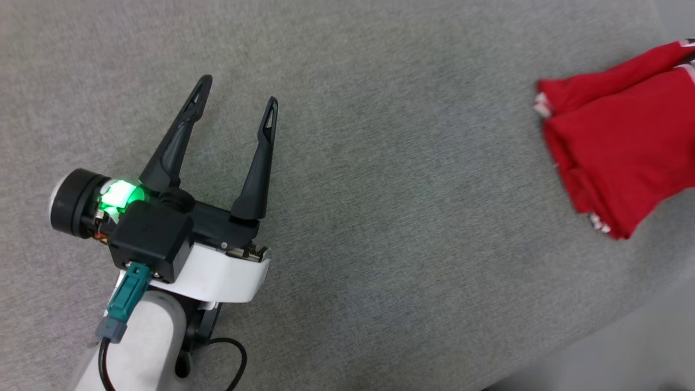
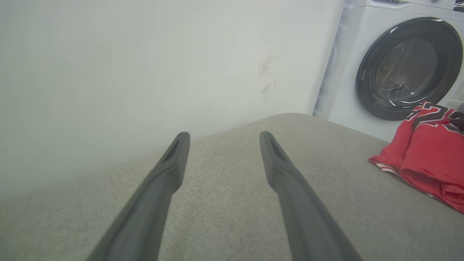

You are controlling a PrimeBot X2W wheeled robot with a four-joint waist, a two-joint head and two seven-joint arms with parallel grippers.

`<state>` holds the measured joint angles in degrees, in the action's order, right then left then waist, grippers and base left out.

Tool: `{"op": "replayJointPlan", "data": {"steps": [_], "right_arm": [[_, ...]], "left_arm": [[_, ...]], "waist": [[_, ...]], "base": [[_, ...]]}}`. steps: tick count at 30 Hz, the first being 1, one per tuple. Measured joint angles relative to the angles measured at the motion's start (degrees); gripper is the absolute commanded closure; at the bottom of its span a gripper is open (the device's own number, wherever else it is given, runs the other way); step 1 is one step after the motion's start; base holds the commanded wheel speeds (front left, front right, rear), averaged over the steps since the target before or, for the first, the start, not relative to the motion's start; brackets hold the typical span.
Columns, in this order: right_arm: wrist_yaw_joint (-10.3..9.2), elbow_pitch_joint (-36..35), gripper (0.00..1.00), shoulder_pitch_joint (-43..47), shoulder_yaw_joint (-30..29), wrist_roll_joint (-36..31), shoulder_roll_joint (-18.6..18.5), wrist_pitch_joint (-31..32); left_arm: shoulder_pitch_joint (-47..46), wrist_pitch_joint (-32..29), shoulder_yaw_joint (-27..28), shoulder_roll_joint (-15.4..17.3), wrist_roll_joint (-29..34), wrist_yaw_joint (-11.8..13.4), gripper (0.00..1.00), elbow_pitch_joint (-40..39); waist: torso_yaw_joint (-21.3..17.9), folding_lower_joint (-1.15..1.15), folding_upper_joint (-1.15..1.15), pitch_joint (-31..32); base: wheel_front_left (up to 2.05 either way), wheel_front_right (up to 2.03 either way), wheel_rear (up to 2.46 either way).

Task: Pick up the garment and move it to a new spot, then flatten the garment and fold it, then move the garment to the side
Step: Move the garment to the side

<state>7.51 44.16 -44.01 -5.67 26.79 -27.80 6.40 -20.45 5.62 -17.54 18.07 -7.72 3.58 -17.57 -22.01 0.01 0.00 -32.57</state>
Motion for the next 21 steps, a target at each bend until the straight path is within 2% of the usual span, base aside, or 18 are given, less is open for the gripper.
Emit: {"op": "replayJointPlan", "data": {"steps": [4,8,9,10,11,18,21], "right_arm": [[0.0,4.78,1.0,-1.97,-3.21,-1.18,-1.64,-2.44],[0.0,7.59,1.0,-3.1,-3.13,-2.38,-0.53,-5.13],[0.0,8.24,0.64,-3.3,-3.15,-2.8,-0.36,-6.35],[0.0,9.11,0.21,-3.63,-3.2,-3.14,-0.31,-7.27],[0.0,10.04,0.01,-3.97,-3.26,-3.54,-0.3,-8.13],[0.0,15.11,0.0,-4.77,-4.43,-7.76,-0.6,-16.91],[0.0,15.29,0.0,-4.69,-4.46,-8.76,-1.09,-18.78]], "left_arm": [[-1.18,-0.57,-0.45,0.53,0.54,-0.09,0.0,-1.6],[-1.21,-0.87,-0.75,0.7,0.9,-0.07,0.0,-2.14],[-1.21,-0.91,-0.83,0.71,0.91,-0.07,0.0,-2.13],[-1.21,-0.92,-0.92,0.71,0.91,-0.07,0.0,-2.11],[-1.22,-0.92,-1.03,0.7,0.9,-0.07,0.0,-2.08],[-0.96,0.27,-1.29,-0.05,-0.32,0.2,0.0,0.25],[-0.29,1.26,-1.4,-0.65,-1.09,0.46,0.0,1.35]], "waist": [[1.21,0.0,0.0,-3.32],[1.96,0.0,0.0,-4.06],[2.03,0.0,0.0,-4.08],[2.11,0.0,0.0,-4.04],[2.18,0.0,0.0,-3.96],[2.84,-0.01,0.0,-1.17],[3.13,-0.01,0.0,0.32]], "base": [[0.0,0.0,0.0],[0.0,0.0,0.0],[0.0,0.0,0.0],[0.0,0.0,0.0],[0.0,0.0,0.0],[0.0,0.0,0.0],[0.0,0.0,0.0]]}}
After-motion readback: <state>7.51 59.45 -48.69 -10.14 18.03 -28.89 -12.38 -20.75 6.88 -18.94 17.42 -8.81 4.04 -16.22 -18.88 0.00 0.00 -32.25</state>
